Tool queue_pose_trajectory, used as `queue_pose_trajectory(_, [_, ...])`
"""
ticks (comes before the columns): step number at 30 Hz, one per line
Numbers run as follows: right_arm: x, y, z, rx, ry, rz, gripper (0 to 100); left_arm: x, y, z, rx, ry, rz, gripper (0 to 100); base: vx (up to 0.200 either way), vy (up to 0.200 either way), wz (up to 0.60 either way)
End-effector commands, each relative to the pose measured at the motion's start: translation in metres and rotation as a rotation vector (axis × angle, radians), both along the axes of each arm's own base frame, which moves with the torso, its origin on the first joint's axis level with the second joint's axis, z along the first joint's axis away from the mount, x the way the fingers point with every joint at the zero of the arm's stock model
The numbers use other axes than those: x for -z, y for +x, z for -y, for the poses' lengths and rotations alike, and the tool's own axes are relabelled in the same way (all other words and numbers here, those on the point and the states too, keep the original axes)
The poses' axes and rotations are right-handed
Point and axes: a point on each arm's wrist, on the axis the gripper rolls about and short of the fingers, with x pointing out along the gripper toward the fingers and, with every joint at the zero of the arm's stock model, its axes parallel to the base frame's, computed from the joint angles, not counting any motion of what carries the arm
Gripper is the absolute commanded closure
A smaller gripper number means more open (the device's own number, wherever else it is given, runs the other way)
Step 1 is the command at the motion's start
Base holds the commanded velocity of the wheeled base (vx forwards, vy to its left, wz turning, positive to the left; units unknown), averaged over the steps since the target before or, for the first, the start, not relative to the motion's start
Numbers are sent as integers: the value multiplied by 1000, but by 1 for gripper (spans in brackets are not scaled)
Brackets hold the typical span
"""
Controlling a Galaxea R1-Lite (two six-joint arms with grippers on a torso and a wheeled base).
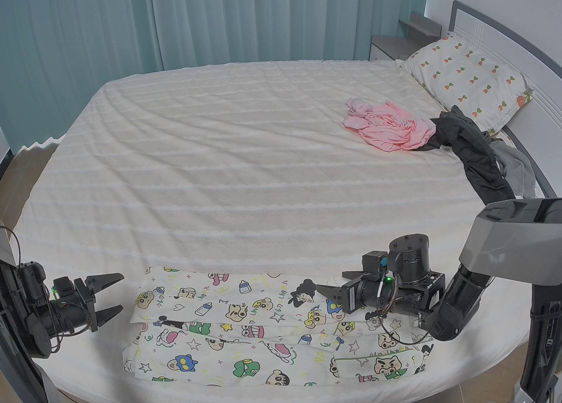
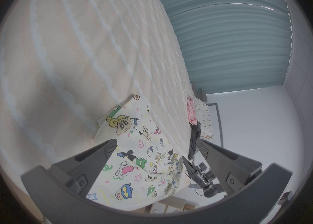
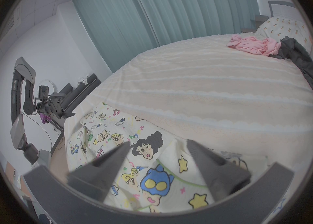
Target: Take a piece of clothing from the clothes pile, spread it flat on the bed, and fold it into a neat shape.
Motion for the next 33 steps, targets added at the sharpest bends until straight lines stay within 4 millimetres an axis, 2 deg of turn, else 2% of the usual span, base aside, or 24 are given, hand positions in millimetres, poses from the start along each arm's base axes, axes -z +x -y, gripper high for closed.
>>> queue_pose_trajectory(1, [-28, -20, 18, 25, 57, 47, 0, -12, 7, 17, -17, 84, 37, 0, 0, 0, 0])
queue_pose_trajectory(2, [-37, -29, 27, 49, 99, 45, 0, -15, 16, 28, -57, 147, 47, 0, 0, 0, 0])
queue_pose_trajectory(3, [-37, -29, 27, 49, 99, 45, 0, -15, 16, 28, -57, 147, 47, 0, 0, 0, 0])
queue_pose_trajectory(5, [-51, -47, 44, 100, 191, 40, 0, -20, 42, 46, -134, 245, 97, 0, 0, 0, 0])
queue_pose_trajectory(8, [-53, -57, 56, 140, 253, 21, 0, -26, 56, 55, -116, 256, 146, 0, 0, 0, 0])
queue_pose_trajectory(9, [-48, -70, 70, 170, 308, -29, 0, -30, 70, 61, -89, 260, 169, 0, 0, 0, 0])
queue_pose_trajectory(13, [-40, -76, 81, 153, 339, -102, 0, -33, 96, 60, -75, 298, 131, 0, 0, 0, 0])
queue_pose_trajectory(14, [-40, -76, 82, 152, 341, -103, 0, -33, 97, 60, -73, 300, 128, 0, 0, 0, 0])
queue_pose_trajectory(15, [-40, -75, 86, 145, 348, -117, 0, -37, 111, 59, -74, 343, 88, 0, 0, 0, 0])
queue_pose_trajectory(17, [-39, -75, 88, 141, 352, -123, 0, -40, 121, 59, -86, 408, 32, 0, 0, 0, 0])
queue_pose_trajectory(21, [-38, -79, 89, 144, 347, -139, 0, -38, 126, 55, -39, 501, -26, 0, 0, 0, 0])
queue_pose_trajectory(23, [-38, -84, 90, 139, 343, -148, 0, -34, 128, 46, -10, 578, -24, 0, 0, 0, 0])
queue_pose_trajectory(28, [-39, -89, 91, 136, 340, -154, 0, -24, 136, 44, 41, 643, -23, 0, 0, 0, 0])
queue_pose_trajectory(33, [-40, -91, 92, 135, 339, -156, 0, -2, 141, 44, 130, 701, -48, 0, 0, 0, 0])
